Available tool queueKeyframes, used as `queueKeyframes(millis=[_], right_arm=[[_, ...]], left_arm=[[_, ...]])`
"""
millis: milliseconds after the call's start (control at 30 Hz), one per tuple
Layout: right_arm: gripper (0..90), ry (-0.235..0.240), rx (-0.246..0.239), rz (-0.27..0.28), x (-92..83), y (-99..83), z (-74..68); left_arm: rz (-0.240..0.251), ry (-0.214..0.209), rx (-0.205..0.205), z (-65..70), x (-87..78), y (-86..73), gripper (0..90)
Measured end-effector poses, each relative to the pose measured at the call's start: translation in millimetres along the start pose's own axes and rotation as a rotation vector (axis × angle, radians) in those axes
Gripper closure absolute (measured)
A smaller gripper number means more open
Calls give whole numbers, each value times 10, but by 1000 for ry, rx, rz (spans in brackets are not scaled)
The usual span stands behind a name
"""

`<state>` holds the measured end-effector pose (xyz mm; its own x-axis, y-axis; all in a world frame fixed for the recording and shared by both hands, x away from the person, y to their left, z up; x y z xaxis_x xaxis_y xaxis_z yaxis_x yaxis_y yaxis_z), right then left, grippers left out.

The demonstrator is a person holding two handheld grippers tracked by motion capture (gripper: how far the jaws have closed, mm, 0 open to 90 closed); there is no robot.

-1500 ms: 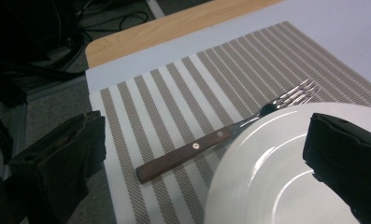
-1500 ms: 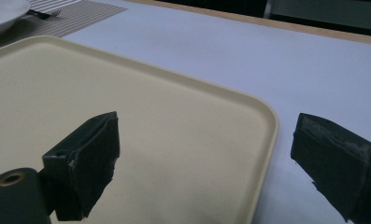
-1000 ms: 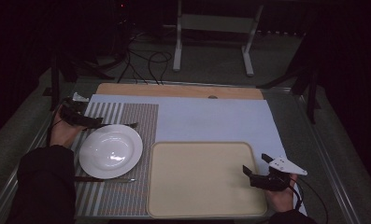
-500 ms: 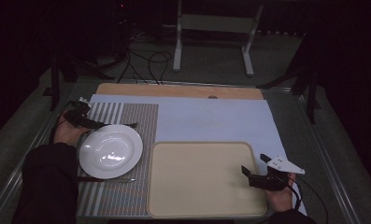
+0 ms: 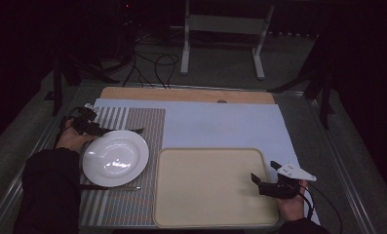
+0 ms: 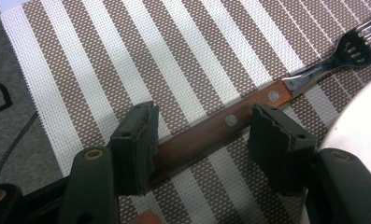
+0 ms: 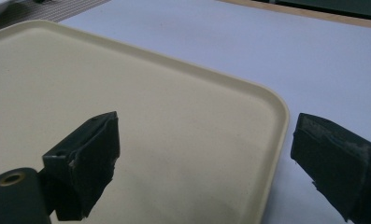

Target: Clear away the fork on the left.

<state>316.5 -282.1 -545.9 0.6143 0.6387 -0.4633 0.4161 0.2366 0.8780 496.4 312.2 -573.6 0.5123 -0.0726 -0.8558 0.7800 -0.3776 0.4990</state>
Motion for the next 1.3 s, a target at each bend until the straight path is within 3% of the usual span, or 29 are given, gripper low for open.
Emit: queueKeyframes(millis=[67,267,367,467,533,567,700,900,1067,1167,1300], right_arm=[[81,1,2,-1,-3,-2,-1],[84,-1,2,-7,-8,-17,6],[84,0,4,-9,-14,-20,1],[84,-1,2,-9,-18,-20,3],[84,-1,1,-8,-20,-19,3],[84,-1,2,-8,-21,-20,3],[84,1,3,-9,-18,-24,4],[85,3,6,-11,-11,-24,0],[86,4,12,-10,-8,-22,3],[85,8,14,-9,-6,-21,3],[85,12,22,-8,6,-25,1]], left_arm=[[-7,-22,-22,-16,9,-18,402],[-7,-14,32,-30,10,-37,428],[-26,15,73,-33,0,-40,480],[-20,19,71,-28,-7,-46,514],[-13,15,77,-24,-21,-54,550],[-13,13,79,-16,-26,-55,627],[-19,25,99,8,-33,-52,742],[-19,53,66,24,-39,-59,756],[-41,68,16,31,-45,-54,757],[-58,83,10,24,-64,-50,757],[-37,95,4,5,-134,-20,758]])
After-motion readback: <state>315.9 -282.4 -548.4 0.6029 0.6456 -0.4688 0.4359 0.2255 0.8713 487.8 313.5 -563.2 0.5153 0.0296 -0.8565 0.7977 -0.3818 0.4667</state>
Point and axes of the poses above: each handheld gripper's, and its own axes: x roughly forward along the jaws, y roughly out of its top, z roughly to its right, the point moved 8 cm from there along x, roughly forward along the jaws, and after that the axes turned 13 degrees about y, right-handed, at the moved point
